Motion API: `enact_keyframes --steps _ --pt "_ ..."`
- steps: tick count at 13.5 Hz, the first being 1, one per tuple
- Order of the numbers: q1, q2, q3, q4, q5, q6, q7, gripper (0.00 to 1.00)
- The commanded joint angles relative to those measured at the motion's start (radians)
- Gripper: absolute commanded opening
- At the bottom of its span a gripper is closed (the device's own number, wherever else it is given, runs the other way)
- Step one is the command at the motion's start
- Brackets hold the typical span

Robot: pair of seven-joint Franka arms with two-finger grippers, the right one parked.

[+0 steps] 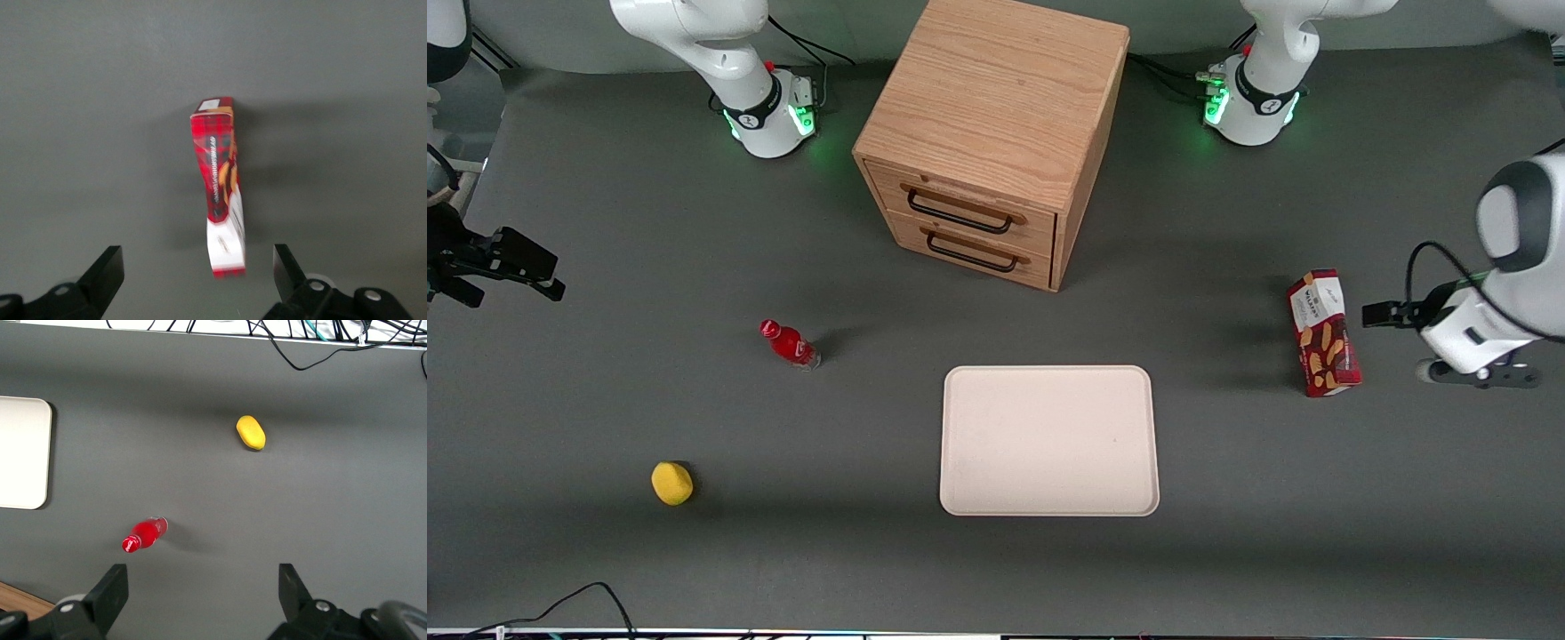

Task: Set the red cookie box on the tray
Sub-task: 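Move the left gripper down over the red plaid cookie box, then close the left gripper on the cookie box and lift it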

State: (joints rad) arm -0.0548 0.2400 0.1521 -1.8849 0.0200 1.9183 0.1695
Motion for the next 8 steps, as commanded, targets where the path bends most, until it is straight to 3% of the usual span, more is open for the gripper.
enact_keyframes --steps 1,5,6,7,8 --pt "0.003 -0.062 0.004 -0.214 0.008 0.204 0.030 1.00" --pt "0.001 -0.059 0.004 -0.405 -0.052 0.488 0.028 1.00" --pt "0.001 -0.051 0.004 -0.436 -0.058 0.551 0.028 0.76" --pt "0.001 -0.041 0.004 -0.448 -0.058 0.585 0.028 0.24" --pt "0.001 -0.030 0.004 -0.448 -0.060 0.590 0.030 0.00"
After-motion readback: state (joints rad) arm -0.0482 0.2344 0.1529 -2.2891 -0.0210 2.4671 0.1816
